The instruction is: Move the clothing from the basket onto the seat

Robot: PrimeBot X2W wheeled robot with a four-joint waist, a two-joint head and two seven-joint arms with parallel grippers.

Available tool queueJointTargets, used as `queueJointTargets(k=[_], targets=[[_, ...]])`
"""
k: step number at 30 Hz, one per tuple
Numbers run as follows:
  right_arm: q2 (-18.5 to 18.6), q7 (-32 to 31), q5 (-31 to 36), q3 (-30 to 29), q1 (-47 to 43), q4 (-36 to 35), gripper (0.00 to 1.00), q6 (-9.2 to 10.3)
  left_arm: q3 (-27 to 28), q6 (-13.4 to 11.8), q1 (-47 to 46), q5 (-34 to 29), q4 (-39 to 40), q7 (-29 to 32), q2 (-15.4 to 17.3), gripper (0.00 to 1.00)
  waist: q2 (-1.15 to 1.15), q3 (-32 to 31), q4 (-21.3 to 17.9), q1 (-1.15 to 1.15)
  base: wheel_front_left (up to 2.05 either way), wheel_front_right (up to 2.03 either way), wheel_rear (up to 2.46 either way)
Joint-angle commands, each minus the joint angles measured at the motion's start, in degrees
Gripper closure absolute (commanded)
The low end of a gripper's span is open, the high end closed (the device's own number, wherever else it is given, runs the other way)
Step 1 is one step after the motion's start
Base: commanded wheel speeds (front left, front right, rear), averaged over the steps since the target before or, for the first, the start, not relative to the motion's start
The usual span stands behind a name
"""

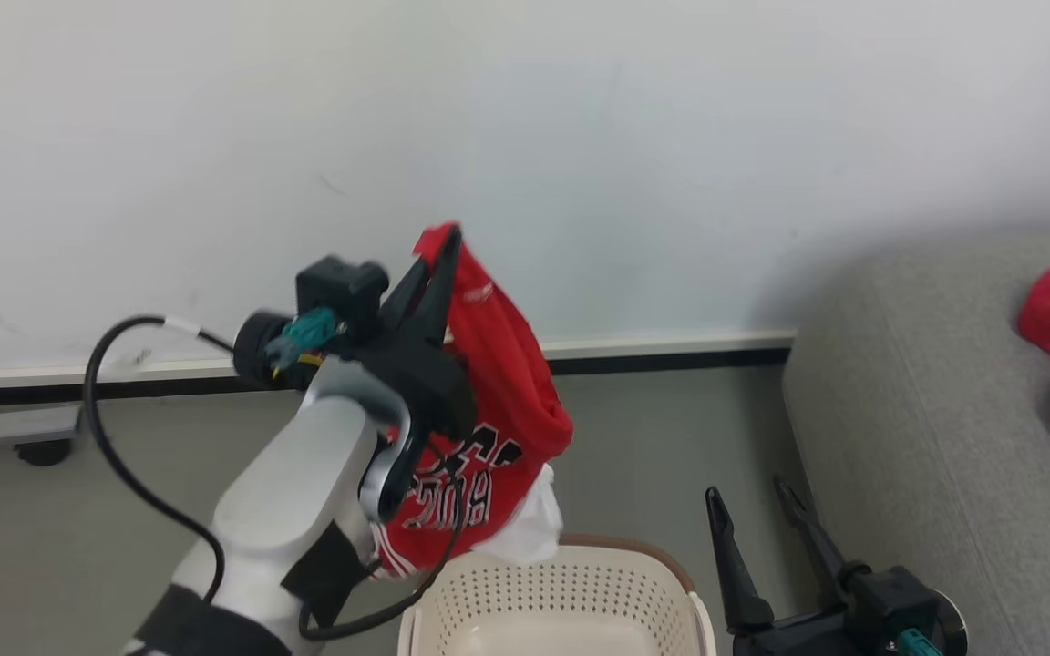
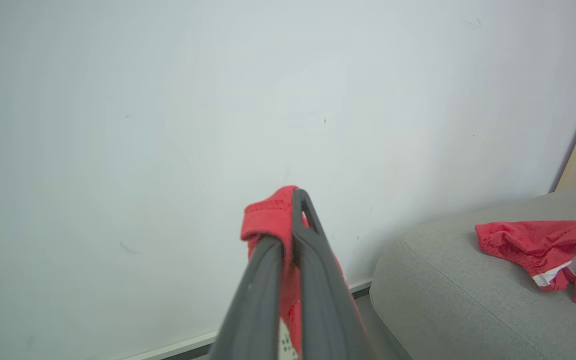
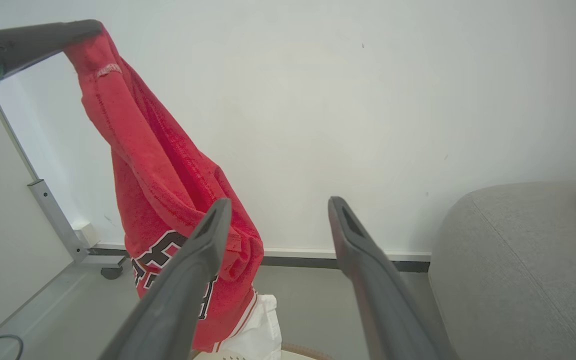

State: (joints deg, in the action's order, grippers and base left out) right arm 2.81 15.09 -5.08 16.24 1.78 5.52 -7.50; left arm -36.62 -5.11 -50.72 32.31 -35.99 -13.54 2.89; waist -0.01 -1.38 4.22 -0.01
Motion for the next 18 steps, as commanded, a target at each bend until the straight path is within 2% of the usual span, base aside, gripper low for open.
queueJointTargets(k=[1,9,18], targets=[[0.12,0.07,-0.27,0.93,0.1,0.87,0.0,0.02,-1.14,0.47,-3.04,-1.37,1.22,0.8,0.01,1.0,0.01,-3.17,3.22,0.01,0.0,0.0,0.0],[0.12,-1.42,0.93,2.72,1.89,3.72,0.0,0.02,-1.94,0.51,-8.45,-0.74,5.12,2.06,0.0,1.0,0.01,-4.42,3.34,0.01,0.0,0.0,0.0],[0.12,-5.02,0.7,5.61,6.64,7.92,0.0,0.02,-5.36,-0.24,-7.26,2.54,11.14,3.36,0.01,1.0,0.01,-4.5,3.01,0.01,0.0,0.0,0.0]])
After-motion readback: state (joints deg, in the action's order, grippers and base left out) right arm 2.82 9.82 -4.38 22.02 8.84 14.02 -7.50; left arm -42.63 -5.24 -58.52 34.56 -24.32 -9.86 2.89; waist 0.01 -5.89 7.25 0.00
